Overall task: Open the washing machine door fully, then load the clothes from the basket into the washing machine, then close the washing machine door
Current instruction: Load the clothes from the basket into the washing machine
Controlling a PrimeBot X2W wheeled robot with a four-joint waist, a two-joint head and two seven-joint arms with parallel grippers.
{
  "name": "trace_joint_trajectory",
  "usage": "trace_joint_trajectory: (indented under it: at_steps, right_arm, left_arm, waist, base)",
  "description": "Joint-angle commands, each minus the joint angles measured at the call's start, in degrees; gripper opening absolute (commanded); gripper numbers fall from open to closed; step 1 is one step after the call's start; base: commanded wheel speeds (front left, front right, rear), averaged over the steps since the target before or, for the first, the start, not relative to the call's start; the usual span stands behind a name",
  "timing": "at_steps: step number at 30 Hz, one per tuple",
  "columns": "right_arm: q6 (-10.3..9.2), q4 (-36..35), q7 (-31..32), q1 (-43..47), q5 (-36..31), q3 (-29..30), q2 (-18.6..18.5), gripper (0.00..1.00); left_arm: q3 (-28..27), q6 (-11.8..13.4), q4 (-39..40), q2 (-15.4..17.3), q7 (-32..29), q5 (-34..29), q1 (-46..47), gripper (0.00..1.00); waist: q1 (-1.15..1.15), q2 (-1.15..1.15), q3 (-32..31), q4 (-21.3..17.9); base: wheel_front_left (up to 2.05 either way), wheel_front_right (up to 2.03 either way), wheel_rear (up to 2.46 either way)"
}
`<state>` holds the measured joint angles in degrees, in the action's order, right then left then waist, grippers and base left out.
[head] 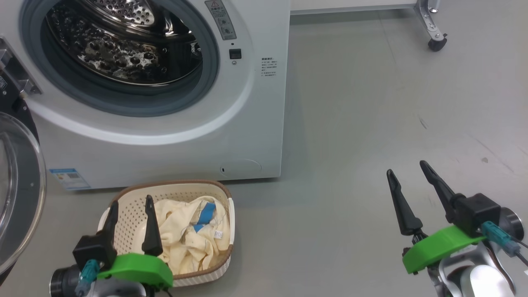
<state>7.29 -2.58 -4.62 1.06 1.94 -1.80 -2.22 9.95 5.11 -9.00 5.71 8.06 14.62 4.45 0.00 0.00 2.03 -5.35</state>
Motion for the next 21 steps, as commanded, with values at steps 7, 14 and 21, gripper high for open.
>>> trace_joint_trajectory:
  at_steps: [7, 14, 21]
  right_arm:
    - [0.20, -1.69, -0.50, -2.44, -0.30, -1.03, -0.65, 1.00]
    - [0.20, -1.92, -0.28, -2.48, -0.48, -0.96, -0.65, 1.00]
    - [0.20, -2.18, -0.20, -2.48, -0.47, -0.88, -0.65, 1.00]
  left_arm:
    - [-1.21, 0.52, 1.39, 1.21, 0.17, 0.05, 2.11, 1.00]
    - [-0.86, 0.73, 1.35, 1.41, 0.53, 0.07, 2.22, 1.00]
    - [-0.40, 0.42, 1.32, 1.70, 0.71, 0.39, 2.44, 1.00]
  waist:
    - [0.00, 0.00, -0.14, 0.06]
    - [0.00, 0.00, 0.03, 0.02]
    - [0.00, 0.00, 0.35, -0.01]
  base:
    - [0.00, 0.00, 0.00]
    - [0.00, 0.00, 0.00]
    - [0.00, 0.00, 0.00]
